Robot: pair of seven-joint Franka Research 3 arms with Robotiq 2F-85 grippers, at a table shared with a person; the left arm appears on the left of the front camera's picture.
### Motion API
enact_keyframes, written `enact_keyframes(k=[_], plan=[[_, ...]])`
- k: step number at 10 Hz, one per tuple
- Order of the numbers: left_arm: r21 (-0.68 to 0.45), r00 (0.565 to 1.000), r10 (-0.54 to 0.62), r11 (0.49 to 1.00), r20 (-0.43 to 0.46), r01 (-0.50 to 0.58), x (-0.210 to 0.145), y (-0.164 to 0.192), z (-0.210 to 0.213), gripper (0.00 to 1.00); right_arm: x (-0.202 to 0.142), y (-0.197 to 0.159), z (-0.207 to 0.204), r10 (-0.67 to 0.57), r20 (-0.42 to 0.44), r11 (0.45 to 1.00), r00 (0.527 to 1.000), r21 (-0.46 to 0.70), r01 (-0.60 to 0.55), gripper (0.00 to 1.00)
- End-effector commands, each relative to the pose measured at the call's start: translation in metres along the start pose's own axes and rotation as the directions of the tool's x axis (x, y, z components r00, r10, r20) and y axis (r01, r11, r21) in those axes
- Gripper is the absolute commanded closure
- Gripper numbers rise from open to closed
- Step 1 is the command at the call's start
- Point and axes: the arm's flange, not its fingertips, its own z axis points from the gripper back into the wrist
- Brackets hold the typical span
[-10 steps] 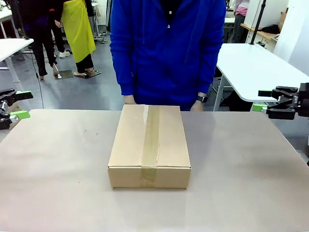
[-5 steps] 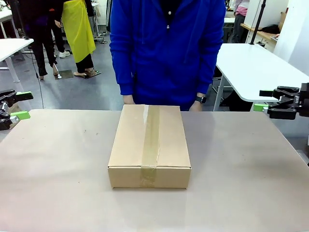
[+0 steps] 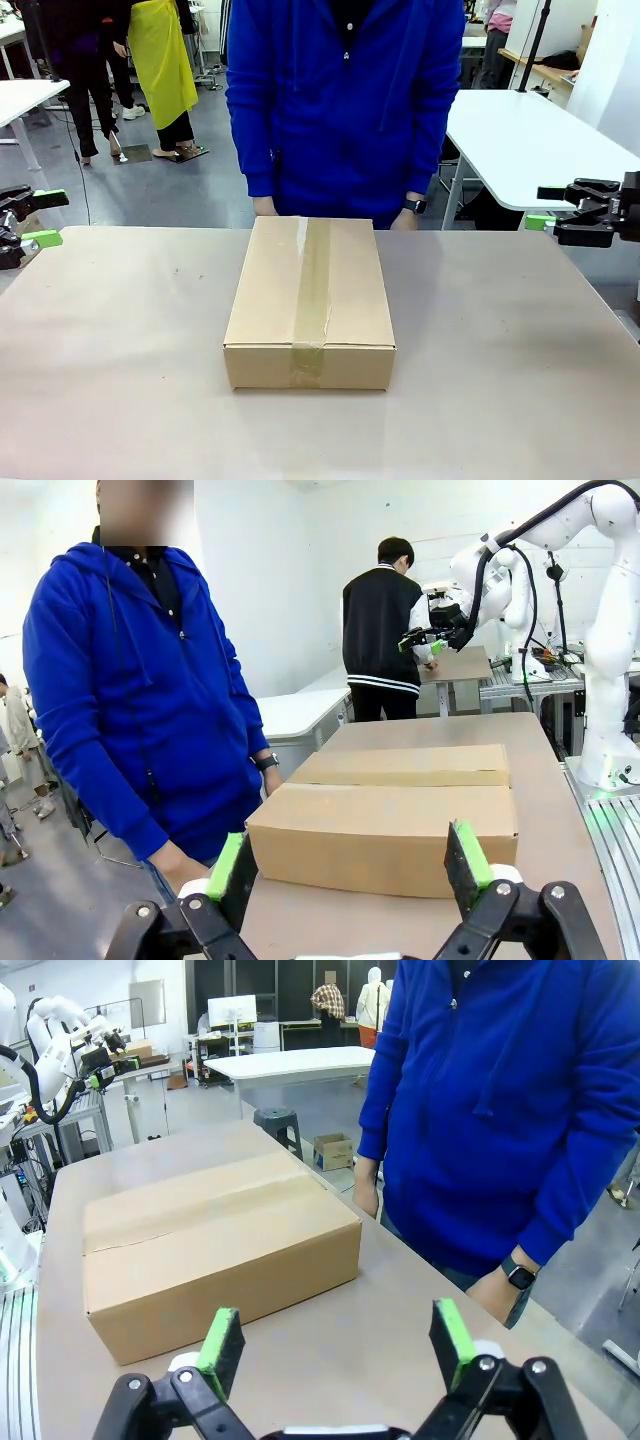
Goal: Pack the gift set into the box.
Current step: Press and hold the closed box until the human finishes sealing it.
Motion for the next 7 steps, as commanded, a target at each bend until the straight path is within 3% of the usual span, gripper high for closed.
enact_keyframes(k=[1, 7], plan=[[0.0, 1.0, 0.011, 1.0, -0.001, -0.011, 0.0034, -0.0024, 0.0002, 0.0, 0.0021, -0.001, 0.0003, -0.005, -0.004, 1.0, 1.0, -0.015, 0.005, 0.0], [0.0, 1.0, 0.011, 1.0, -0.001, -0.011, 0.0034, -0.0024, 0.0002, 0.0, 0.0021, -0.001, 0.0003, -0.005, -0.004, 1.0, 1.0, -0.015, 0.005, 0.0]])
